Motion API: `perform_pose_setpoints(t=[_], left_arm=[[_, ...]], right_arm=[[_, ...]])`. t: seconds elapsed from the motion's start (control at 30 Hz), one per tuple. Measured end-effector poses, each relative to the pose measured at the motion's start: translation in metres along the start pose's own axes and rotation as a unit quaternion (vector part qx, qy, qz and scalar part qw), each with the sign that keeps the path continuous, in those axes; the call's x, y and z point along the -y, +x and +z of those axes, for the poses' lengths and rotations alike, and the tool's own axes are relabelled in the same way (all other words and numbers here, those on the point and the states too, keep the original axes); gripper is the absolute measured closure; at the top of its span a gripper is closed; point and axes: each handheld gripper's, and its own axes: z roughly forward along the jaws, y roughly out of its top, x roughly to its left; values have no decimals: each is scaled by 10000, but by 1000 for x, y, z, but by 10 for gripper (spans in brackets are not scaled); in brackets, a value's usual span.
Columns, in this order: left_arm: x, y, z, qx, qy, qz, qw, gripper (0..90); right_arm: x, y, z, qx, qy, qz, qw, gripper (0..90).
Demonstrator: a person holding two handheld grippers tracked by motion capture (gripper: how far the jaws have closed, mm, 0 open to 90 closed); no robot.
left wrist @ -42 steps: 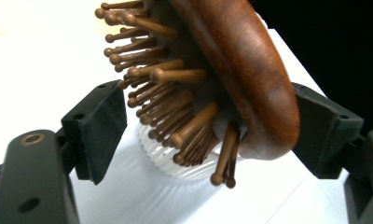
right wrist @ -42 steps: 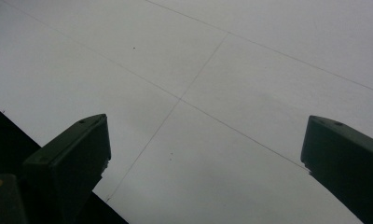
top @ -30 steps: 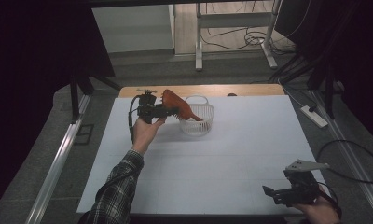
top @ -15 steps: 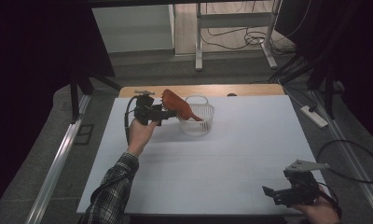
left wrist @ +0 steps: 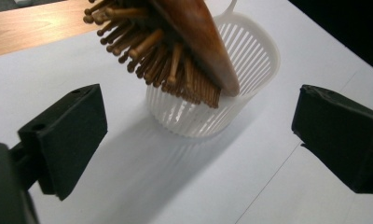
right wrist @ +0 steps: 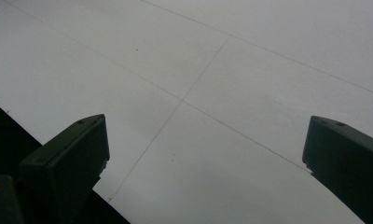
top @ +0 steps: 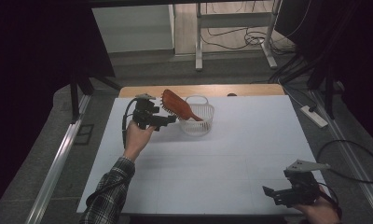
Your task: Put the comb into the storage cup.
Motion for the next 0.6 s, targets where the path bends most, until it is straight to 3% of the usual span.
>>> perform_pose_setpoints(t=[0.23,0.6], left_arm=[[7,-1,-2,-74,-2,102,9999,32],[16,1,-5,35,-114,240,9996,18]], right_arm=[[0,0,0,3,-6,17,10000,3],[0,0,0,1,-15,9,10000,3]])
